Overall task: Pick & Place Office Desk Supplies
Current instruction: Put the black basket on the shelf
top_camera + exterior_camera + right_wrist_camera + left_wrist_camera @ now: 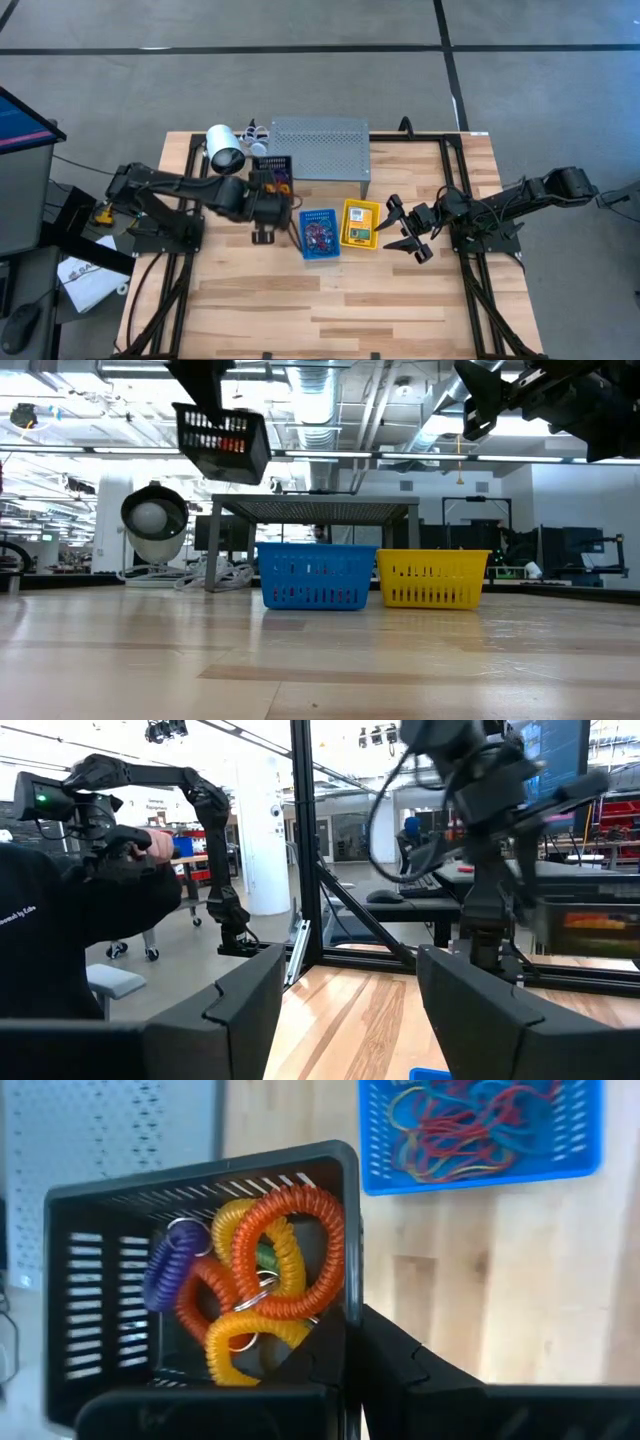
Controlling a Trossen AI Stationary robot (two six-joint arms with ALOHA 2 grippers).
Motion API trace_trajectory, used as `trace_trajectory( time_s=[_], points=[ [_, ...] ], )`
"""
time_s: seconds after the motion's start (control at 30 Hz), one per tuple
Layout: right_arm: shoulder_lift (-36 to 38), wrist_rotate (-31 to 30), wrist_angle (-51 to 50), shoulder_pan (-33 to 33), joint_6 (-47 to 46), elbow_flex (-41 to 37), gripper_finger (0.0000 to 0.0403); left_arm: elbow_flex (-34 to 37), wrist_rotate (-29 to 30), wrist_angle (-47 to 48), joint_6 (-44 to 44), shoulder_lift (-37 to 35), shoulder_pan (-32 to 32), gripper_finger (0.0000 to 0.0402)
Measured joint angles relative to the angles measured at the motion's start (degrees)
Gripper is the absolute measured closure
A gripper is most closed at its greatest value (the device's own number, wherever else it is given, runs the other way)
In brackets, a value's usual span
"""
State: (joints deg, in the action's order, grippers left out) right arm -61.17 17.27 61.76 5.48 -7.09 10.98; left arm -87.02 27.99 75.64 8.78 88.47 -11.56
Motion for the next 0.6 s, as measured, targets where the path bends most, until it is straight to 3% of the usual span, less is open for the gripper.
trace_trajectory(
  time_s=[0.3, 0.6],
  points=[
    [0.0, 0.0, 0.0, 0.0, 0.0, 0.0, 0.0180, 0.0, -5.8, -8.6, -12.8, -2.4, 8.4, 0.0396],
    [0.0, 0.0, -0.2, 0.0, 0.2, 0.0, 0.0180, -0.1, -7.5, -9.8, -17.7, -8.5, 17.9, 0.0396]
  ],
)
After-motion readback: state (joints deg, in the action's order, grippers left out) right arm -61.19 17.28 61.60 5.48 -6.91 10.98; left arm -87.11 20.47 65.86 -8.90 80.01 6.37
